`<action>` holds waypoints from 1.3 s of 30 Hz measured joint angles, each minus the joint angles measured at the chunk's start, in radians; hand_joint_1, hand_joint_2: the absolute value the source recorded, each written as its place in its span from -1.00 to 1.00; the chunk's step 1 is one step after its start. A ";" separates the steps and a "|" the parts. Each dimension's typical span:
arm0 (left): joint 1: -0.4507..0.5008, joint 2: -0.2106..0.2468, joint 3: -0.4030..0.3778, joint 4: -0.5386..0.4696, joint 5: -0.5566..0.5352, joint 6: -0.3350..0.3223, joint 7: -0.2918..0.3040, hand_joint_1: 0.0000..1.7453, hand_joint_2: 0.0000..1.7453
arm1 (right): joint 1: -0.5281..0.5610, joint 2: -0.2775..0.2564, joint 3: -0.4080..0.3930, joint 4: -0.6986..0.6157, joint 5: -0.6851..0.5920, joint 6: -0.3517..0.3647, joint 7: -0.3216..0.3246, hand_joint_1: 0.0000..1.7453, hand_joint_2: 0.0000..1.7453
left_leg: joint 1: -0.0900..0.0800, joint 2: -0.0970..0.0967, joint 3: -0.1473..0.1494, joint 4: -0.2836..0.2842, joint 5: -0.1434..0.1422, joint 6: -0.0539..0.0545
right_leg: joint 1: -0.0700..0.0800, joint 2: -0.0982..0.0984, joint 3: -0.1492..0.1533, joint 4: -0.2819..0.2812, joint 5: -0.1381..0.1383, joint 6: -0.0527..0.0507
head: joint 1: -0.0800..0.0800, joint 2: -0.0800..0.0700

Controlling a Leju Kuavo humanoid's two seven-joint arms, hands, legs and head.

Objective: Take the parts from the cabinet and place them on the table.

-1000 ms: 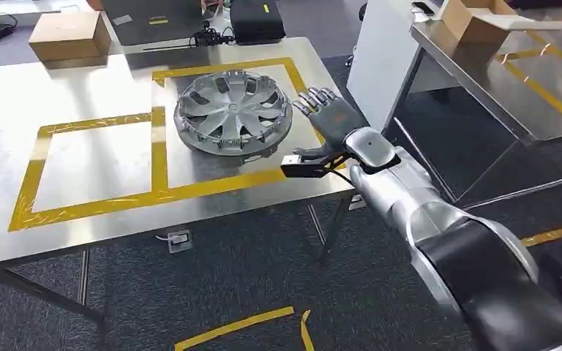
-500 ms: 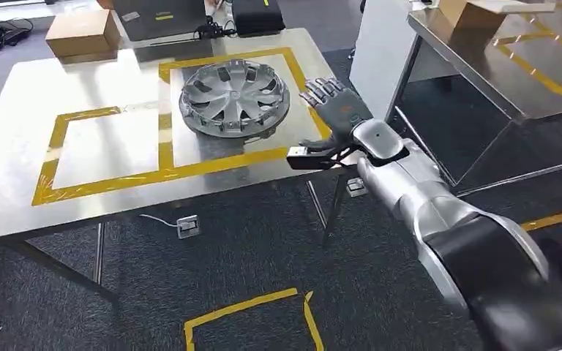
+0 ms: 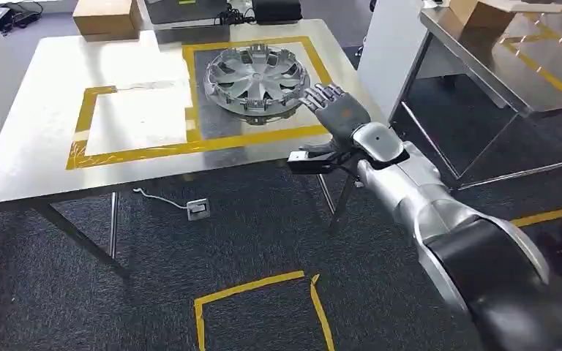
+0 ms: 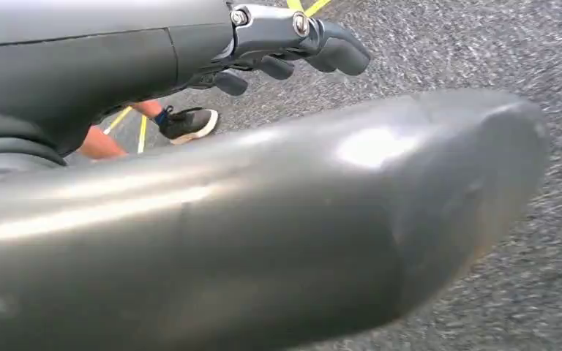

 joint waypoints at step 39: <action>0.004 -0.002 0.000 0.000 -0.028 -0.014 0.054 -1.00 -1.00 | 0.053 -0.020 -0.022 0.001 -0.018 0.039 -0.035 -1.00 -1.00 | 0.007 -0.076 -0.012 -0.025 0.044 -0.045 | 0.018 0.042 0.211 -0.320 0.094 -0.027 | 0.002 0.000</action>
